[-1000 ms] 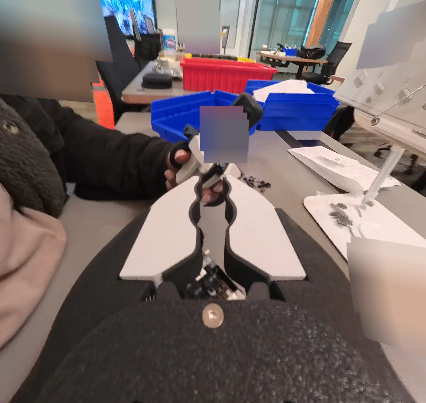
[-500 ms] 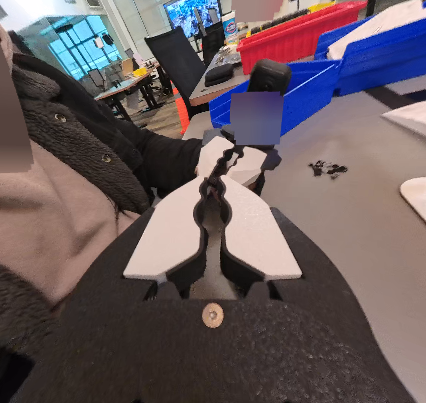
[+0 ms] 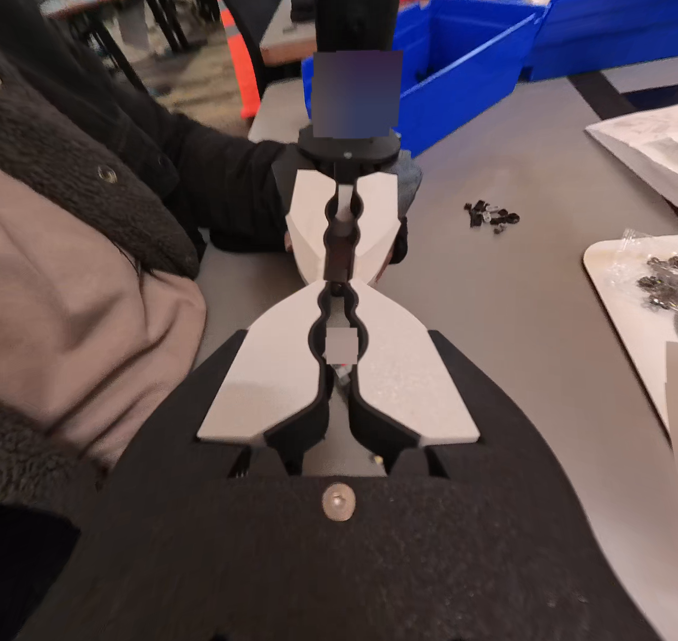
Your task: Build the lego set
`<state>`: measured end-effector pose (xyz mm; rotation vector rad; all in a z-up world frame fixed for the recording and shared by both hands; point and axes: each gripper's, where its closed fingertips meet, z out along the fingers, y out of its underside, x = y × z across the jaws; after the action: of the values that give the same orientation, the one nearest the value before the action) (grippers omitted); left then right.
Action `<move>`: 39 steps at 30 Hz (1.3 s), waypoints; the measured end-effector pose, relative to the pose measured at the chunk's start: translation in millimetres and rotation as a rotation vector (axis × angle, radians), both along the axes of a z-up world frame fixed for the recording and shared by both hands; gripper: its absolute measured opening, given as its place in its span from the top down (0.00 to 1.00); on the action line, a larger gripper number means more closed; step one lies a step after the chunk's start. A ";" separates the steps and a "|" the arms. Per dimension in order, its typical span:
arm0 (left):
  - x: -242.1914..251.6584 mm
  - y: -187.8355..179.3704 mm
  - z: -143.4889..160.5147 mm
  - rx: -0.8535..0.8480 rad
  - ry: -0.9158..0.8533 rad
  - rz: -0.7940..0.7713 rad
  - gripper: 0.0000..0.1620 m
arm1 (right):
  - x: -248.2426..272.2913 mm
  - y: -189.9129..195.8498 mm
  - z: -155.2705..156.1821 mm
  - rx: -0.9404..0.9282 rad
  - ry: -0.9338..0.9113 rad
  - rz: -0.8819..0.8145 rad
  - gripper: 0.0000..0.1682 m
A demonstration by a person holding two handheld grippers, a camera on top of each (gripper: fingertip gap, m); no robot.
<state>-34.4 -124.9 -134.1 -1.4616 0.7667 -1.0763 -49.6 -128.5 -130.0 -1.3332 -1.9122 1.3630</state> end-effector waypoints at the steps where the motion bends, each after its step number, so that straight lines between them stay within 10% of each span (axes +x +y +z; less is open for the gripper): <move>1: 0.8 -0.2 -1.9 -0.007 0.013 -0.004 0.92 | 0.8 0.6 -2.6 0.037 -0.033 0.011 0.97; 12: -5.7 6.9 0.2 -0.036 -0.030 0.035 0.95 | -6.2 9.6 6.0 0.081 -0.018 -0.016 0.96; 19: -24.5 26.2 -0.4 -0.068 -0.115 0.152 0.95 | -6.9 178.1 69.4 0.290 0.460 -0.928 1.00; 24: -31.7 33.6 -5.7 -0.075 -0.105 0.207 0.95 | -15.0 242.3 96.3 0.344 0.540 -1.235 1.00; 39: -33.6 36.1 -11.4 -0.115 -0.116 0.196 0.95 | -55.5 308.9 101.7 0.373 0.494 -1.317 1.00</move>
<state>-68.0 -88.8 -145.4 -1.5222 0.4759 -1.0584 -105.2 180.4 -28.4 -1.3986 -0.5811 0.5064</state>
